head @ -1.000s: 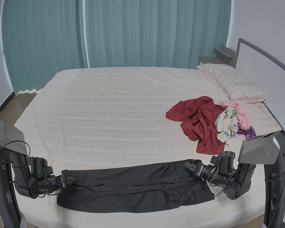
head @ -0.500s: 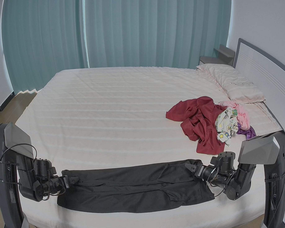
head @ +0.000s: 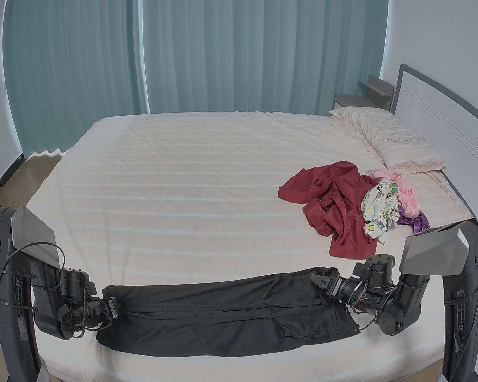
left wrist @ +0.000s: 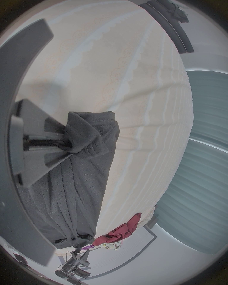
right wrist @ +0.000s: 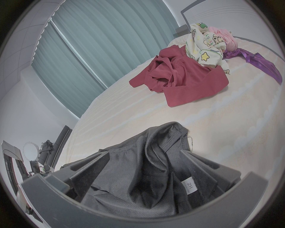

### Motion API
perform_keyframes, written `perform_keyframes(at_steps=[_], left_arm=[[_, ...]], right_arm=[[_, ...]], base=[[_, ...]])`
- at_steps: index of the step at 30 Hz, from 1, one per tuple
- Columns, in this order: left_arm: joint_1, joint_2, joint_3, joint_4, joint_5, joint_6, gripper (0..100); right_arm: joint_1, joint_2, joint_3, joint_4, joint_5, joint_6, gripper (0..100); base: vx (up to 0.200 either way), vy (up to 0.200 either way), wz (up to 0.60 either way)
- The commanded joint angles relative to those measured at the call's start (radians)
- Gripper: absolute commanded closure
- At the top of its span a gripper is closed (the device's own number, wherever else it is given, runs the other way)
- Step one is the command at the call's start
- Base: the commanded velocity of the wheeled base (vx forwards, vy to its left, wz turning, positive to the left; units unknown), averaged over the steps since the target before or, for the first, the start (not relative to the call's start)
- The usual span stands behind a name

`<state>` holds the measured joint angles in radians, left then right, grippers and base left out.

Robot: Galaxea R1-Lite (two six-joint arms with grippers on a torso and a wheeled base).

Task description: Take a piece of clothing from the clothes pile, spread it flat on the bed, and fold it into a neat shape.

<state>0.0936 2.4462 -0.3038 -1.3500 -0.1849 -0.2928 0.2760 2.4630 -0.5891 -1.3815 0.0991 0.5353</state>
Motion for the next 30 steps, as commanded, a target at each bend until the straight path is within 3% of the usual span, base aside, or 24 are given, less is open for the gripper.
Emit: perform_keyframes(at_steps=[1,9,23,30], left_arm=[[0.001,-0.003,0.005,0.000,-0.001,-0.002,100],[0.006,-0.111,0.058,-0.014,0.004,-0.074,100],[0.106,-0.199,0.045,0.000,0.016,-0.074,100],[0.144,-0.280,0.020,0.097,0.007,-0.072,100]], right_arm=[[0.000,0.001,0.002,-0.001,0.001,0.000,0],[-0.027,-0.015,0.000,-0.004,0.002,0.002,0],[-0.031,-0.013,0.002,-0.008,0.004,0.003,0],[-0.029,-0.015,0.002,-0.008,0.004,0.005,0]], base=[[0.000,0.000,0.00],[0.000,0.000,0.00],[0.000,0.000,0.00],[0.000,0.000,0.00]])
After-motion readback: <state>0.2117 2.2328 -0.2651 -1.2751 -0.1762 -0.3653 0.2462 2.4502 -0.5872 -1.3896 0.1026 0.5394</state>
